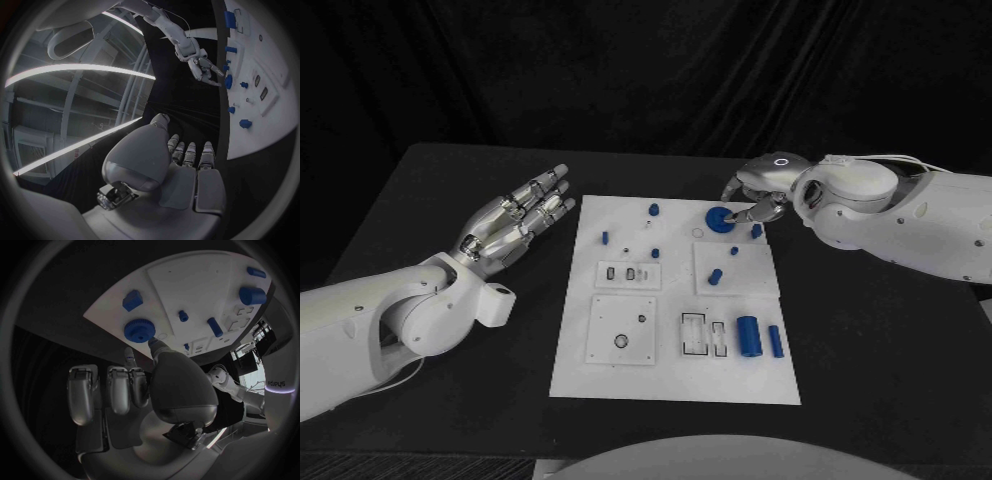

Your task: Assemble the parts on the task board

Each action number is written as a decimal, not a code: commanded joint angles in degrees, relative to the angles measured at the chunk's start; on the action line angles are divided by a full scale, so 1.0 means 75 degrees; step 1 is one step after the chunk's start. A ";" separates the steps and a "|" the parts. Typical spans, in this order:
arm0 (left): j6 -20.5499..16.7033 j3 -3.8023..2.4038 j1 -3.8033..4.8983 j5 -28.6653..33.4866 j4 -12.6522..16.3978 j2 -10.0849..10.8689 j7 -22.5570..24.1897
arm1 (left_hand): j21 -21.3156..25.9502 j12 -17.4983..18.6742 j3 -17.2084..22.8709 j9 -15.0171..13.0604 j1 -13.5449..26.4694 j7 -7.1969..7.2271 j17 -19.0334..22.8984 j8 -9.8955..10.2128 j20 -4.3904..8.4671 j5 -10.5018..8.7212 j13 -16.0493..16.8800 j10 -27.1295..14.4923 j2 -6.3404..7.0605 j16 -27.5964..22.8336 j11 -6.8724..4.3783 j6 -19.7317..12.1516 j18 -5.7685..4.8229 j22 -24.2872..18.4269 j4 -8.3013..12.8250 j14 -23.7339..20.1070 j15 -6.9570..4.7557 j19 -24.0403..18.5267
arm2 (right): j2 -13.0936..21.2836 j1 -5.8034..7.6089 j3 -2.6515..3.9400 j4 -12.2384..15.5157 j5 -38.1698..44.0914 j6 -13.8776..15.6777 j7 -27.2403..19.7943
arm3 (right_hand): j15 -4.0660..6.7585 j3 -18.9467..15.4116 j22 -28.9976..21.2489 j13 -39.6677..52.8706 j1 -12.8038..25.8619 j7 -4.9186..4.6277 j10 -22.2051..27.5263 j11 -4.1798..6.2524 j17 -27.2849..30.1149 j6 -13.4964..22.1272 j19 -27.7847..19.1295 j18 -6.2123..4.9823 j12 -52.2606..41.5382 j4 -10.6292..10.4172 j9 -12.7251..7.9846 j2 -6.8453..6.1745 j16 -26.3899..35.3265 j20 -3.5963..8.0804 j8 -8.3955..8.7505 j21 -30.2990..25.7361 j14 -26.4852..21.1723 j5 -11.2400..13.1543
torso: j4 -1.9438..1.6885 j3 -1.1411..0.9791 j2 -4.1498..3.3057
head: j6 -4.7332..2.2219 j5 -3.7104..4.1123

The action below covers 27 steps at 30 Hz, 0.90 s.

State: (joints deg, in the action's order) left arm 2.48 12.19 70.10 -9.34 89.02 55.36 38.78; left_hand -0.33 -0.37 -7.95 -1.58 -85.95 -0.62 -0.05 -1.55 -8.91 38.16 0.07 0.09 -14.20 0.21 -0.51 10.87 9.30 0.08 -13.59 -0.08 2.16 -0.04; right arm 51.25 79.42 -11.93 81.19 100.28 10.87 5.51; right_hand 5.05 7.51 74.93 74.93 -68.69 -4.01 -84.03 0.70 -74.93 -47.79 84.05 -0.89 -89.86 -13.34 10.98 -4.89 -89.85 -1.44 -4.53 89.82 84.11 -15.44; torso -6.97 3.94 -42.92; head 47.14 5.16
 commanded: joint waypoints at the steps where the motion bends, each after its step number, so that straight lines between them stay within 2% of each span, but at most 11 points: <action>1: 0.0139 -0.0005 0.0010 -0.0066 0.0002 -0.0007 0.0395 | 0.0045 0.0050 0.0004 -0.0008 0.0024 -0.0007 0.0007 -0.0032 -0.0058 -0.0041 -0.0010 -0.0012 0.0023 -0.0027 0.0022 0.0029 0.0136 -0.0011 -0.0049 0.0010 0.0040 0.0006 | -0.0029 -0.0050 0.0005 -0.0045 0.0015 0.0188 0.0154 | -0.0060 -0.0001 0.2010 0.2010 -0.0076 -0.0019 -0.0796 -0.0062 -0.2009 -0.0016 0.0793 0.0119 -0.0019 0.0059 0.0007 -0.0004 -0.0020 -0.0053 -0.0028 0.0024 0.0785 -0.0043 | -0.0015 -0.0004 0.0000 | -0.0006 0.0011; 10: 0.0161 -0.0005 0.0010 -0.0066 -0.0010 -0.0013 0.0378 | 0.0045 0.0050 0.0004 -0.0008 0.0024 -0.0007 0.0007 -0.0032 -0.0058 -0.0041 -0.0010 -0.0012 0.0023 -0.0027 0.0022 0.0029 0.0136 -0.0011 -0.0049 0.0010 0.0040 0.0006 | -0.0137 -0.0127 0.0005 -0.0166 0.0015 0.0229 0.0130 | -0.0062 -0.0002 0.2010 0.2010 -0.0081 -0.0024 -0.0796 -0.0060 -0.2009 -0.0007 0.0793 0.0119 -0.0019 0.0071 0.0013 -0.0011 -0.0020 -0.0056 -0.0025 0.0024 0.0785 -0.0042 | 0.0004 -0.0002 -0.0005 | 0.0005 -0.0010; 20: 0.0197 -0.0005 0.0009 -0.0066 -0.0016 -0.0019 0.0354 | 0.0045 0.0050 0.0002 -0.0006 0.0027 -0.0009 0.0007 -0.0031 -0.0060 -0.0040 -0.0010 -0.0012 0.0028 -0.0027 0.0024 0.0023 0.0136 -0.0011 -0.0050 0.0010 0.0041 0.0006 | -0.0260 -0.0232 0.0005 -0.0343 0.0015 0.0187 0.0137 | -0.0085 -0.0008 0.2010 0.2010 -0.0087 -0.0043 -0.0796 -0.0093 -0.2009 -0.0093 0.0793 0.0119 -0.0019 0.0121 0.0100 -0.0013 -0.0020 -0.0080 -0.0091 0.0024 0.0785 0.0126 | -0.0001 -0.0005 -0.0010 | 0.0035 -0.0010; 27: 0.0231 -0.0005 0.0009 -0.0066 -0.0021 -0.0022 0.0328 | 0.0045 0.0050 0.0001 -0.0006 0.0030 -0.0012 0.0007 -0.0030 -0.0064 -0.0041 -0.0010 -0.0012 0.0030 -0.0027 0.0024 0.0021 0.0136 -0.0011 -0.0050 0.0010 0.0046 0.0006 | -0.0308 -0.0287 0.0005 -0.0431 0.0015 0.0075 0.0162 | -0.0108 0.0020 0.2010 0.2010 -0.0161 -0.0058 -0.0796 -0.0124 -0.2009 -0.0182 0.0793 0.0119 -0.0019 0.0206 0.0200 0.0008 -0.0020 -0.0100 -0.0165 0.0024 0.0785 0.0086 | -0.0003 -0.0005 -0.0010 | 0.0063 -0.0003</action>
State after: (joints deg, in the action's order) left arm 3.02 12.19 70.10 -9.35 88.85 55.27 38.78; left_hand -0.33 -0.37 -7.95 -1.57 -85.95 -0.62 -0.09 -1.55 -8.91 38.16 0.08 0.09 -14.20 0.21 -0.51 10.86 9.30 0.06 -13.59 -0.08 2.16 -0.04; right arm 48.94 77.46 -11.92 78.11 100.22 11.43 5.48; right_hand 4.69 7.72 74.91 74.92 -69.38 -4.51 -84.02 0.27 -74.92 -48.72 84.04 -0.91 -89.86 -12.04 12.47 -4.82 -89.85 -1.86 -5.56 89.81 84.04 -14.88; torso -6.97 3.89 -42.99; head 47.54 5.08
